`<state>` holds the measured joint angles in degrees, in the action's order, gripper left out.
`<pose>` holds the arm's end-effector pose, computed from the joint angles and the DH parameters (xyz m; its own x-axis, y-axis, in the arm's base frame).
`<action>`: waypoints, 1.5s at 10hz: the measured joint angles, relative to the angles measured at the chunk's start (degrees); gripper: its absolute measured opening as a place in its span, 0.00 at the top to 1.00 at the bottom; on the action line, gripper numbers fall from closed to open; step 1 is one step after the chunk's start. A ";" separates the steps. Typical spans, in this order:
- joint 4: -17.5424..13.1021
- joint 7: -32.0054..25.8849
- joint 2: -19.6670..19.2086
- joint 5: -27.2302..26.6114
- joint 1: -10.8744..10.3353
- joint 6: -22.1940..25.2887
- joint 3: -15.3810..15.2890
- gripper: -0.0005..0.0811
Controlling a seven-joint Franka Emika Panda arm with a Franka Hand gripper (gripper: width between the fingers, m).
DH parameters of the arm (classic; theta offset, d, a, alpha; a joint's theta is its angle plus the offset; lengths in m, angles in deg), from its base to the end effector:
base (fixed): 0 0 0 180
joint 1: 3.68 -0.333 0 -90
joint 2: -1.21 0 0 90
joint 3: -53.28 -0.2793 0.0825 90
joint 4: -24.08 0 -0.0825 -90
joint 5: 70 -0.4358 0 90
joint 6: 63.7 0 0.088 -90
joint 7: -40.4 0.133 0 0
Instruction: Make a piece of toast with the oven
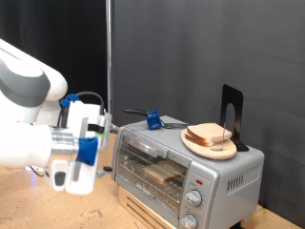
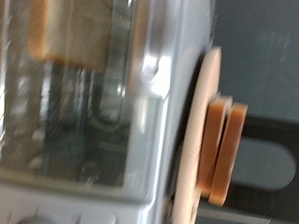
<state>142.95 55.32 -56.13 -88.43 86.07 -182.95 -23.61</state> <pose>0.5847 -0.0682 0.2449 0.8032 -0.2429 -0.5439 -0.5894 -0.1924 -0.7846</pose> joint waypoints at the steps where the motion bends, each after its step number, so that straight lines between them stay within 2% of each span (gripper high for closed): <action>1: -2.14 0.24 -0.13 -0.09 -2.44 -2.73 1.16 0.00; 2: -3.77 0.60 -0.33 -1.21 -4.48 -7.53 2.00 0.00; 3: -4.87 0.73 -1.29 -2.00 -5.97 -10.17 2.68 0.00; 4: -4.86 0.70 -1.28 -1.65 -5.89 -8.98 2.68 0.00; 5: -5.93 -0.71 -1.91 -1.81 -5.97 -4.50 2.60 0.00; 6: -8.89 -1.60 -3.67 -1.82 -6.75 -0.18 2.63 0.00; 7: -12.80 -2.08 -5.81 -1.82 -8.71 1.58 3.03 0.00; 9: -19.53 -2.55 -9.40 -1.81 -13.63 1.35 4.38 0.00; 12: -28.95 3.62 -11.16 -1.17 -22.46 1.65 10.13 0.00; 13: -31.15 4.82 -11.70 -0.98 -25.31 0.80 12.13 0.00; 14: -32.45 5.00 -12.27 -0.98 -27.77 -2.43 13.83 0.00; 15: -34.00 5.04 -13.03 -0.98 -29.45 -4.85 14.47 0.00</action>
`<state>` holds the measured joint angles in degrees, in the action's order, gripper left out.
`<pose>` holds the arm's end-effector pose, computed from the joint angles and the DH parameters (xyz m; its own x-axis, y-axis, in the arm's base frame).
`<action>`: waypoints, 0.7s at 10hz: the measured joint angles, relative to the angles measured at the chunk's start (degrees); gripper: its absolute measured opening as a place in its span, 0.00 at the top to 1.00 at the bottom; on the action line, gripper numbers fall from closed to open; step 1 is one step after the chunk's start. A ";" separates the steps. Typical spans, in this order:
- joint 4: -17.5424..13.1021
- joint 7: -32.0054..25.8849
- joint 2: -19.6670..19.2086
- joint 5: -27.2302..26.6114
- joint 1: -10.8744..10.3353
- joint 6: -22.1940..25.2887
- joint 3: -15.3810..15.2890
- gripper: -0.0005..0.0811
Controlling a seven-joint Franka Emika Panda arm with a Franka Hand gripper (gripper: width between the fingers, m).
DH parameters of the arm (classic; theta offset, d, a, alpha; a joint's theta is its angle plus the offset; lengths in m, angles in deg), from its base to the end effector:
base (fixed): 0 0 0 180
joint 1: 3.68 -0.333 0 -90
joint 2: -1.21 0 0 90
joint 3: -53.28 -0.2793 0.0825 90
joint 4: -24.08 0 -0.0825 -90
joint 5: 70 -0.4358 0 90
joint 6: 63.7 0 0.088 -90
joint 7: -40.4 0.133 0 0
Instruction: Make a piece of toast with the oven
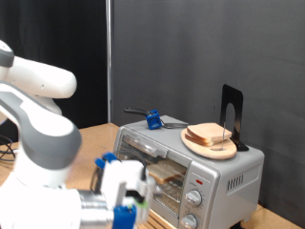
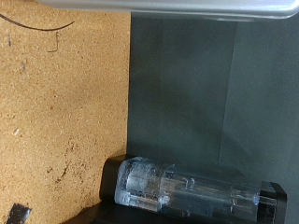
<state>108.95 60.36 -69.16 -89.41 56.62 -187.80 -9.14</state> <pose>0.7315 -0.0808 0.1813 0.7117 -0.3868 -0.5864 -0.6515 -0.0515 -0.7569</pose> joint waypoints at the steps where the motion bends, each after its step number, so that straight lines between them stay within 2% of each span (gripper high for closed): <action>1: -0.03 0.00 0.00 0.00 0.13 1.65 0.00 0.00; 3: -1.54 0.05 -0.29 0.00 0.10 7.55 0.83 0.00; 5: -3.04 -1.31 -1.35 0.79 -0.89 8.53 1.90 0.00; 7: -4.52 -2.85 -2.86 1.79 -2.94 8.41 2.64 0.00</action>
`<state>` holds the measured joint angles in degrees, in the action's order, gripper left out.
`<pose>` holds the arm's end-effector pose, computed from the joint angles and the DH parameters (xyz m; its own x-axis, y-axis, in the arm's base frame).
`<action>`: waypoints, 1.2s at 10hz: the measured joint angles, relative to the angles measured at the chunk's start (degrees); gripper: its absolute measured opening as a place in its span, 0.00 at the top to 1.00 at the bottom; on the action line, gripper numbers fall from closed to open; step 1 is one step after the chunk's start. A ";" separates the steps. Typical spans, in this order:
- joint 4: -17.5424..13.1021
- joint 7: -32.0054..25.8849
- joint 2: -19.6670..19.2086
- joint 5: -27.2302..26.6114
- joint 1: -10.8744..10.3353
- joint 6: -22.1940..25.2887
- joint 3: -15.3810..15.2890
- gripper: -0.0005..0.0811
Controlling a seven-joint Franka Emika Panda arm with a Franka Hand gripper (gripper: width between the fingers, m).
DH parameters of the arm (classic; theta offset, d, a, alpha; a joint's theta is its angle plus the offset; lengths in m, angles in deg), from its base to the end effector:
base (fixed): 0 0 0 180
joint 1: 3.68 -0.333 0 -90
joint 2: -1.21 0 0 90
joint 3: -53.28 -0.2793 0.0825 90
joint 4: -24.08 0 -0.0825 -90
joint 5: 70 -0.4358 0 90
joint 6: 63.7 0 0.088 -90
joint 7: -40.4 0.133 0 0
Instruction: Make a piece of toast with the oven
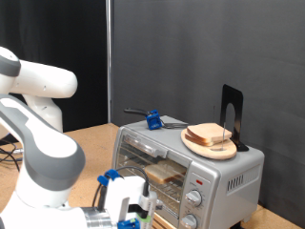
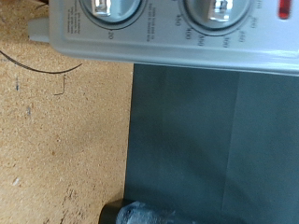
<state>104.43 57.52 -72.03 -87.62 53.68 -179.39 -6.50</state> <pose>0.7243 -0.0721 0.1515 0.7557 -0.2805 -0.5918 -0.6399 -0.1235 -0.7585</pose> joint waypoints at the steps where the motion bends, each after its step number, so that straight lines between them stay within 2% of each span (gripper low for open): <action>1: -0.45 -0.72 -0.69 0.43 -1.14 -0.01 0.15 0.00; 4: 0.36 -2.92 -1.74 0.77 -3.28 -0.89 0.50 0.00; 9: 6.01 -7.08 -1.90 0.66 -3.83 -5.84 0.24 0.00; 12: 7.65 -8.72 -1.96 0.53 -4.37 -8.50 -0.30 0.00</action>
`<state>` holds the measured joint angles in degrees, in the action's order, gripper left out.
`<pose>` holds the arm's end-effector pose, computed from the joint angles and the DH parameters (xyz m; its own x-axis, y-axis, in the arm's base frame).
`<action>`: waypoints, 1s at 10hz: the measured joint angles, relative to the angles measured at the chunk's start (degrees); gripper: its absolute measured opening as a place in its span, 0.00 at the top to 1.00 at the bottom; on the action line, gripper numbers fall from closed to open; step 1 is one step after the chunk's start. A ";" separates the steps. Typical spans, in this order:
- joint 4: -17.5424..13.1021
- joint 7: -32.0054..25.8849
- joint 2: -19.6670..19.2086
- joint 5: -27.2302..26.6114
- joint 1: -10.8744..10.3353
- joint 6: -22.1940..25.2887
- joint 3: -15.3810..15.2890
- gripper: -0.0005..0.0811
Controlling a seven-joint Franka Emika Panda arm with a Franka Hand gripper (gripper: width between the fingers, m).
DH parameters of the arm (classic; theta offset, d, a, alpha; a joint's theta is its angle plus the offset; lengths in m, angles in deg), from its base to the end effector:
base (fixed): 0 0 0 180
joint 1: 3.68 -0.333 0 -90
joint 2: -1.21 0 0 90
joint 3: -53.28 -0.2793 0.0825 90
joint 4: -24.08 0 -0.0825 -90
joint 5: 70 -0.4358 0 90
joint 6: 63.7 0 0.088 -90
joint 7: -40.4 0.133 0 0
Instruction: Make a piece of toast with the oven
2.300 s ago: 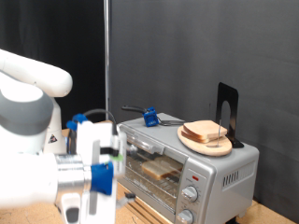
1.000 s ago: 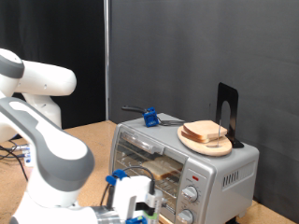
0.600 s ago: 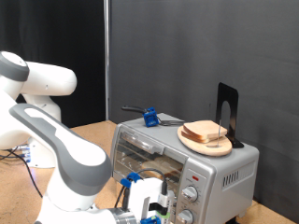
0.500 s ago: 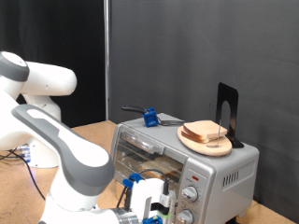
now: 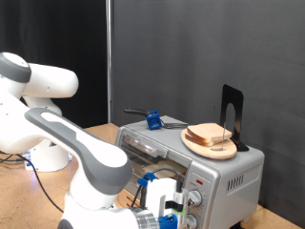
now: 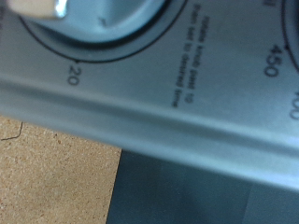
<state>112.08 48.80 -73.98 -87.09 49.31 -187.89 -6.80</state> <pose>0.7044 0.0373 0.1103 0.8361 -0.2072 -0.5080 -0.5442 -0.1969 -0.8155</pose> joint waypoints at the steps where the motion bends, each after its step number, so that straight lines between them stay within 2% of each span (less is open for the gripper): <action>1: 0.01 -0.13 0.00 -0.01 0.01 -0.02 -0.01 0.00; 5: 0.14 -0.13 0.00 -0.46 0.03 -0.12 -0.30 0.00; 7: 0.17 -0.13 0.00 -0.85 0.04 -0.12 -0.54 0.32; 8: 0.30 -0.13 0.00 -0.97 0.01 -0.12 -0.58 0.32; 9: 0.53 -0.13 -0.02 -0.97 -0.10 -0.79 -0.36 0.54; 10: 0.64 -0.13 -0.08 -0.97 -0.16 -1.48 -0.08 0.71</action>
<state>112.71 48.66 -74.07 -88.06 49.15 -189.37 -6.88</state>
